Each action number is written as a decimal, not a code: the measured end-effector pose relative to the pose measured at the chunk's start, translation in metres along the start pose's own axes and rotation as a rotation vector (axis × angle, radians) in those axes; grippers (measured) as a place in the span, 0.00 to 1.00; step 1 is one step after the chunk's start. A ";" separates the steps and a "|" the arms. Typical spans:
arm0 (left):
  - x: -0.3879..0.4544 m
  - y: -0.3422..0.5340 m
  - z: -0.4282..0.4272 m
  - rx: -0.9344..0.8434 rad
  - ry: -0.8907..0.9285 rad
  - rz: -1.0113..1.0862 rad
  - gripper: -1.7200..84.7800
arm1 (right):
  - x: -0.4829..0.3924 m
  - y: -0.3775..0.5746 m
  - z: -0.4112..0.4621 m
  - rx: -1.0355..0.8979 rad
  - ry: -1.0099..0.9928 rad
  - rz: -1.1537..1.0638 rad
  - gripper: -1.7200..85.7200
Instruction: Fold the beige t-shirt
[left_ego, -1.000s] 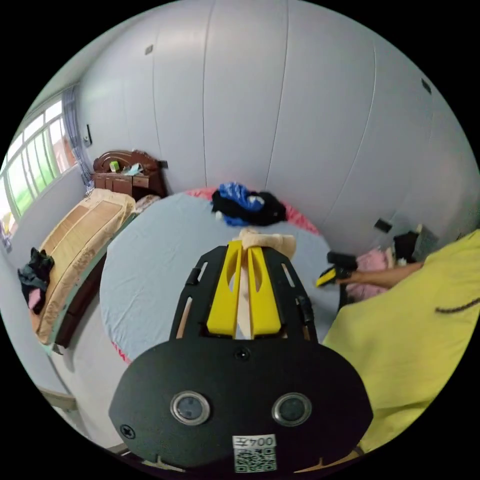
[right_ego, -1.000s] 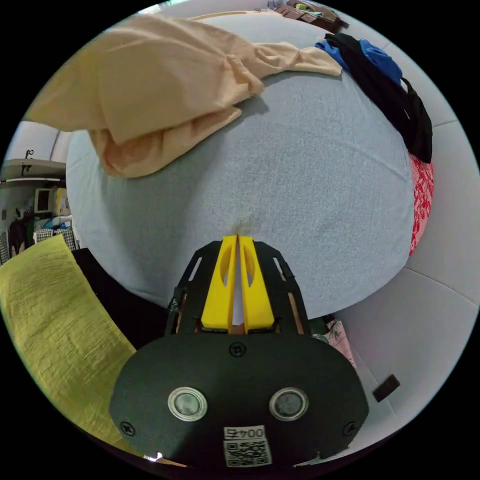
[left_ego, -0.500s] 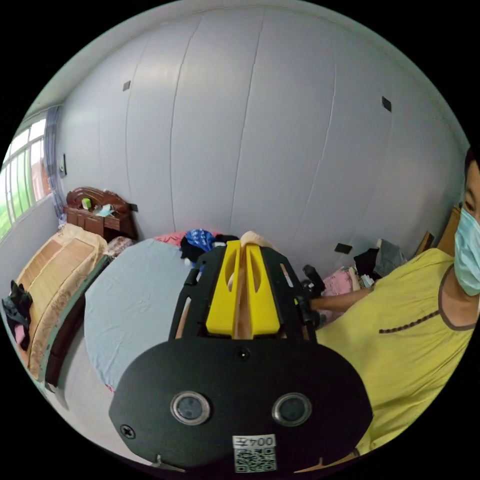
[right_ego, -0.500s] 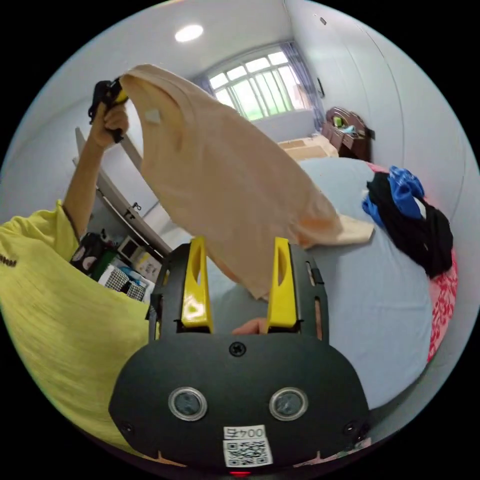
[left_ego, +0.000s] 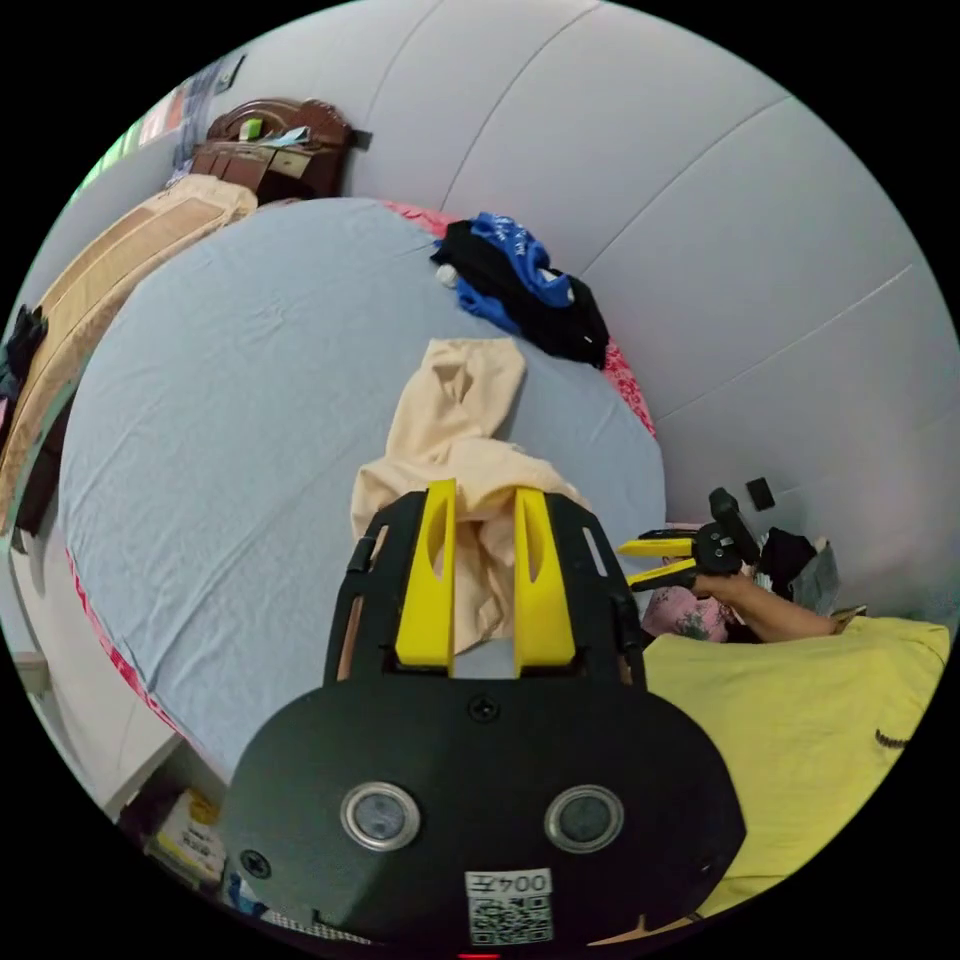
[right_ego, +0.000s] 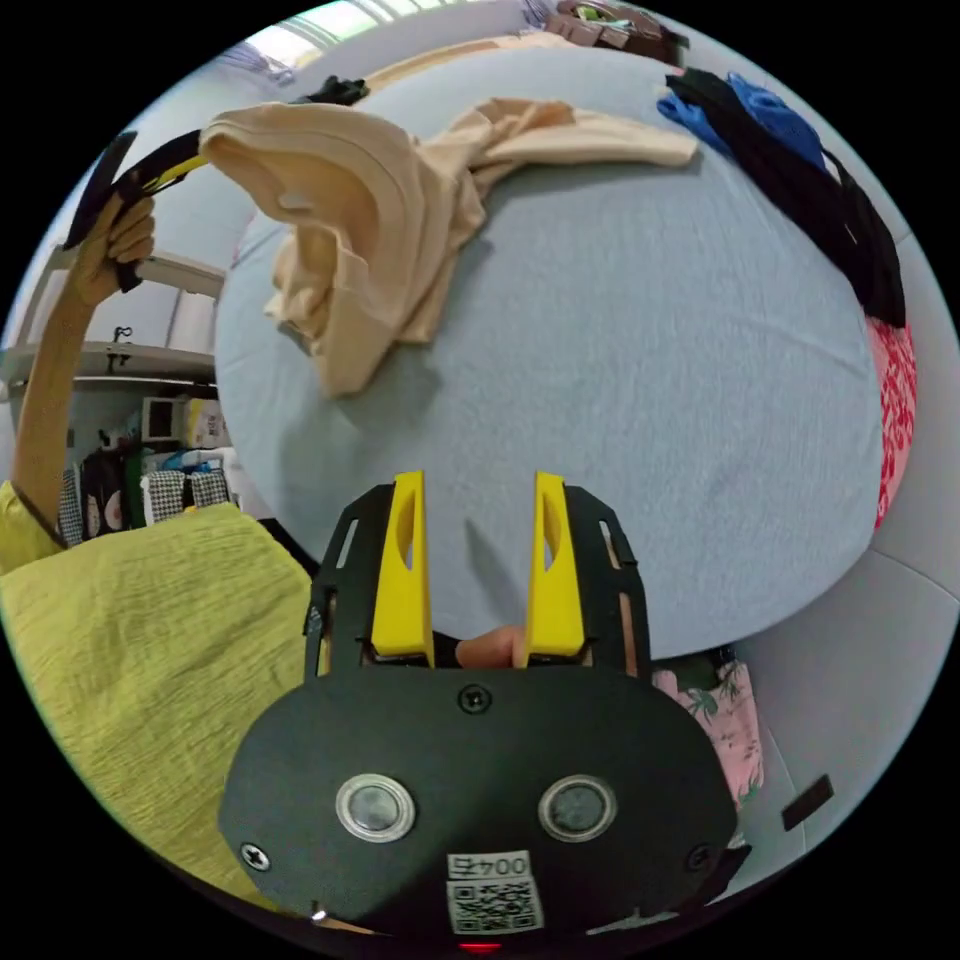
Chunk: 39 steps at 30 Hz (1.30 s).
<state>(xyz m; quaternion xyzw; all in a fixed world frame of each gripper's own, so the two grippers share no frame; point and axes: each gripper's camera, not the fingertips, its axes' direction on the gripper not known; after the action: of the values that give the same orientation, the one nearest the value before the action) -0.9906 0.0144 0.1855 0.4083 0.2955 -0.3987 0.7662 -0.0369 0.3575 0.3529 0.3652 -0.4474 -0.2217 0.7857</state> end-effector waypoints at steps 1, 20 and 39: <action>-0.004 0.003 0.001 -0.004 -0.005 -0.008 0.13 | 0.008 -0.003 0.007 -0.033 0.018 0.019 0.20; -0.020 0.161 0.045 0.199 0.184 -0.229 0.17 | 0.062 -0.077 0.005 -0.206 0.182 0.126 0.07; 0.178 0.135 0.080 0.319 -0.370 -0.166 0.04 | 0.168 -0.046 -0.059 -0.102 -0.107 0.038 0.02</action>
<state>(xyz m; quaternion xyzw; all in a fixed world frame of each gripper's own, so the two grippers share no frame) -0.7752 -0.0730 0.1384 0.4185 0.1163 -0.5697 0.6977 0.0973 0.2374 0.3887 0.3040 -0.4836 -0.2486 0.7823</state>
